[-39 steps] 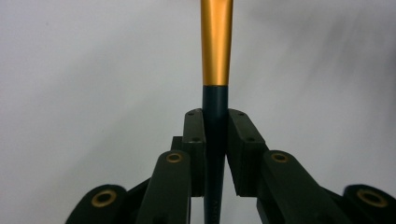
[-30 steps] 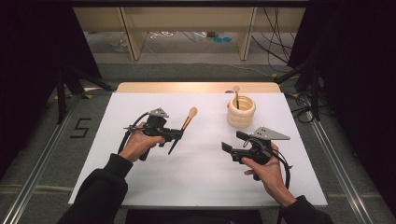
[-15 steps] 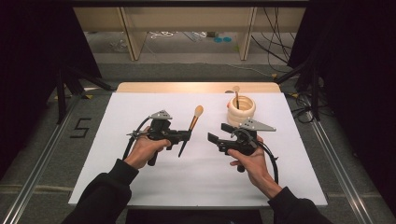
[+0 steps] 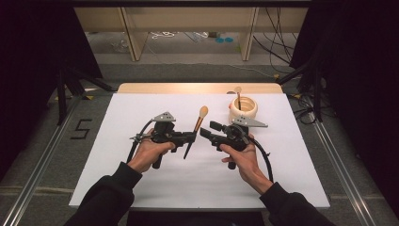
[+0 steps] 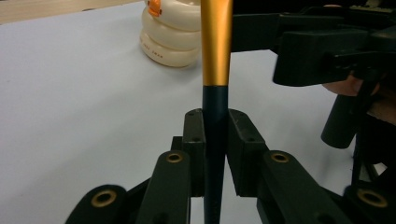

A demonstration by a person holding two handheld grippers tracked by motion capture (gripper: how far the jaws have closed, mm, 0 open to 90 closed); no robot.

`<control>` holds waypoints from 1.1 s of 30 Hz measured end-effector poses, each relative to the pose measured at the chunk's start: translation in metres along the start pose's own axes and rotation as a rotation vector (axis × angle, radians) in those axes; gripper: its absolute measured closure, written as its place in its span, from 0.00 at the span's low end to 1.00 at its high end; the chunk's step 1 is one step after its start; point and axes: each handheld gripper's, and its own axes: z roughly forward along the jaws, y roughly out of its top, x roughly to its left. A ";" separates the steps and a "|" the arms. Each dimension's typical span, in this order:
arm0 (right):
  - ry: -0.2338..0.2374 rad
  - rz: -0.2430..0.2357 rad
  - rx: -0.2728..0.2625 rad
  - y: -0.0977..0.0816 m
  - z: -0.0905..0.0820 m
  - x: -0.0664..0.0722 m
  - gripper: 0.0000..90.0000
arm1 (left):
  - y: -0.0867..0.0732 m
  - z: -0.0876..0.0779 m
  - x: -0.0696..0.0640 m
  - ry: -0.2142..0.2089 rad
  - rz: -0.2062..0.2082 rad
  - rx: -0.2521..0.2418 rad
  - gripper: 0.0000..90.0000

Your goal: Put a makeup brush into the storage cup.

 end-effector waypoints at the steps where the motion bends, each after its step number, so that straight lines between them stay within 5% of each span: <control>1: 0.007 0.006 -0.007 0.000 0.003 0.000 0.48 | 0.000 0.000 -0.001 -0.002 -0.003 0.000 0.87; 17: 0.067 0.098 -0.007 0.000 0.017 -0.001 0.68 | 0.003 0.000 -0.005 -0.015 -0.005 -0.033 0.87; 33: 0.104 0.137 -0.017 0.000 0.020 -0.001 0.84 | 0.003 0.001 -0.007 -0.017 -0.001 -0.048 0.87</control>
